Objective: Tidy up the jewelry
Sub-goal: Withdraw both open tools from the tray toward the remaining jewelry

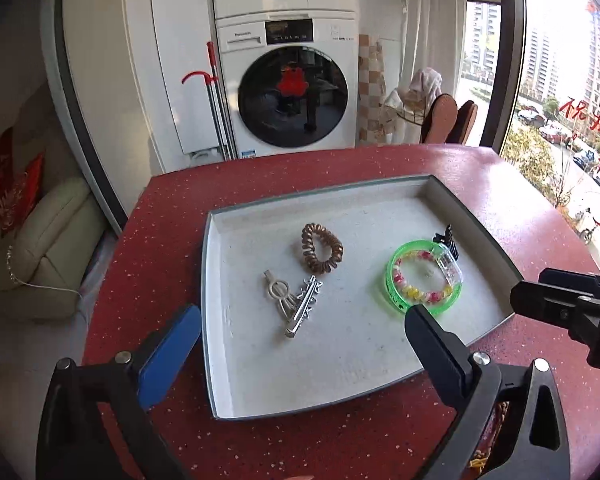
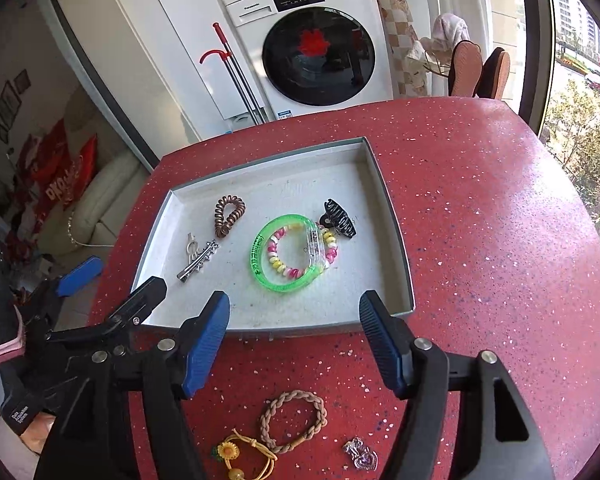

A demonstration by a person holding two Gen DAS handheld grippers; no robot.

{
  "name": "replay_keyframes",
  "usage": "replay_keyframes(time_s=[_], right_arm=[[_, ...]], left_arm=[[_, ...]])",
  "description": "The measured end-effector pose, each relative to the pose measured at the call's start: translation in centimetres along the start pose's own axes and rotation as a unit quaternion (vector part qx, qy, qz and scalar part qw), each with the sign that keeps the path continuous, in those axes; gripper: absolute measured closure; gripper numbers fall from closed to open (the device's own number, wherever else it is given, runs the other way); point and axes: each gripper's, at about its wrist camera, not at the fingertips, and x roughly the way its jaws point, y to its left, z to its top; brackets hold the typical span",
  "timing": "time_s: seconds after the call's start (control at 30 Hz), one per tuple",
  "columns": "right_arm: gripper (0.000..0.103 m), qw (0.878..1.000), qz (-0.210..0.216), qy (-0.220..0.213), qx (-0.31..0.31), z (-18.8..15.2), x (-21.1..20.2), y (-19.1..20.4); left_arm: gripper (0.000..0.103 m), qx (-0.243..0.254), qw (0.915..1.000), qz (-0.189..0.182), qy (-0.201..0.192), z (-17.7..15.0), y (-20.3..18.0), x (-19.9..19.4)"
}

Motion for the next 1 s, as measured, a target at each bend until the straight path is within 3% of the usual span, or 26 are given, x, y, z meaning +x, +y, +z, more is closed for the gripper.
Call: replay_keyframes(time_s=[0.2, 0.3, 0.47, 0.73, 1.0], right_arm=[[0.019, 1.000, 0.016, -0.016, 0.016, -1.9, -2.5, -1.0], [0.000, 0.999, 0.018, -0.030, 0.022, -2.9, -3.7, -1.6], [0.000, 0.999, 0.010, -0.041, 0.015, -4.5, -5.0, -2.2], [0.000, 1.000, -0.006, 0.006, -0.010, -8.3, -5.2, -3.1], [0.000, 0.998, -0.046, 0.036, -0.021, -11.9, -4.1, -4.7]], left_arm=[[0.000, 0.002, 0.9999, -0.003, -0.010, -1.4, 0.1, -2.5], [0.000, -0.003, 0.9999, -0.013, -0.007, -2.2, 0.4, -3.5], [0.000, 0.001, 0.9998, -0.019, 0.009, -4.3, 0.0, -4.8], [0.000, 0.010, 0.9979, -0.045, 0.047, -8.6, -2.1, -5.6], [0.000, 0.008, 0.9963, -0.045, 0.072, -11.8, -3.8, -5.0]])
